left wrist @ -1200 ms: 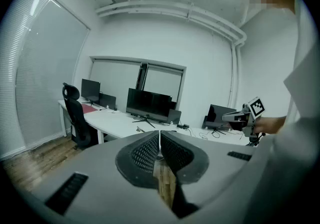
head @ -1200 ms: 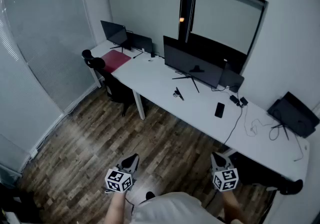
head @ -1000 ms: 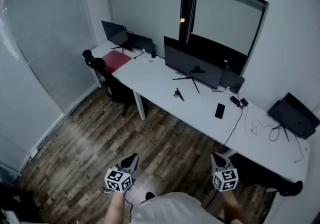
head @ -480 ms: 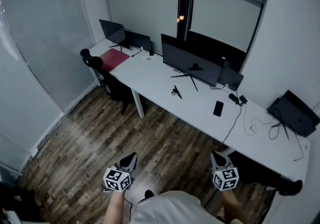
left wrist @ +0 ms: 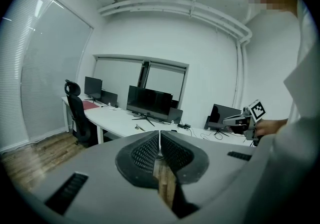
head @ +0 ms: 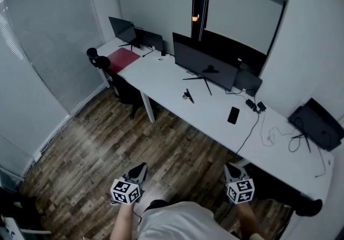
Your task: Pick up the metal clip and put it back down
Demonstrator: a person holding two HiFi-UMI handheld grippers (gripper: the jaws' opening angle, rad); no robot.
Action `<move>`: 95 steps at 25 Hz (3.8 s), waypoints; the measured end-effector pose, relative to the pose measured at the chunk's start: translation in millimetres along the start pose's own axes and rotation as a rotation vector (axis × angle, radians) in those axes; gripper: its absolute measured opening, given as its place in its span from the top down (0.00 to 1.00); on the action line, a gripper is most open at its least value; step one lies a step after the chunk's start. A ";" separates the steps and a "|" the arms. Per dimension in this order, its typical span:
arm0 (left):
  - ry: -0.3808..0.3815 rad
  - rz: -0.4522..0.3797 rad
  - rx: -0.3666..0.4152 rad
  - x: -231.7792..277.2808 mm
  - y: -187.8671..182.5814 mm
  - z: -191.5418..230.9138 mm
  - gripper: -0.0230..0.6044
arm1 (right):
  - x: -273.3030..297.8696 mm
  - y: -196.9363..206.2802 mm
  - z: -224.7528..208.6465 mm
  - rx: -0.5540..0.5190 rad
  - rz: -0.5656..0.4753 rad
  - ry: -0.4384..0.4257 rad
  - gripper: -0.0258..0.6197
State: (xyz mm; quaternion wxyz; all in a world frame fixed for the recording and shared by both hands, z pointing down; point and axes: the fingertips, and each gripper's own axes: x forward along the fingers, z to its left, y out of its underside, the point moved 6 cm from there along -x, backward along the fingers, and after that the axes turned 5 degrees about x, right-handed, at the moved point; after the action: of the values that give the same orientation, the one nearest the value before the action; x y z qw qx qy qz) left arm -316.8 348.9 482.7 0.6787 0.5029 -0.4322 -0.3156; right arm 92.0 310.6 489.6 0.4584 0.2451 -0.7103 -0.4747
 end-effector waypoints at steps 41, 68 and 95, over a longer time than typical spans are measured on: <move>0.234 0.105 0.000 234.4 -56.8 195.2 0.90 | 197.1 -83.7 -17.4 0.077 0.098 0.215 0.90; 0.332 0.213 -0.024 355.6 -64.0 227.7 0.90 | 294.1 -115.2 -53.9 0.135 0.108 0.252 0.90; 0.241 0.341 -0.046 532.1 -82.0 140.6 0.90 | 366.3 -117.4 -243.9 0.225 0.170 0.099 0.90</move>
State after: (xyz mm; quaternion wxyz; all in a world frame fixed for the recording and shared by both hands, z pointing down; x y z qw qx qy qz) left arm -216.0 -192.2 564.6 0.7804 0.4411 -0.4193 -0.1435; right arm 129.0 -136.3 568.9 0.5013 0.2570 -0.7536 -0.3388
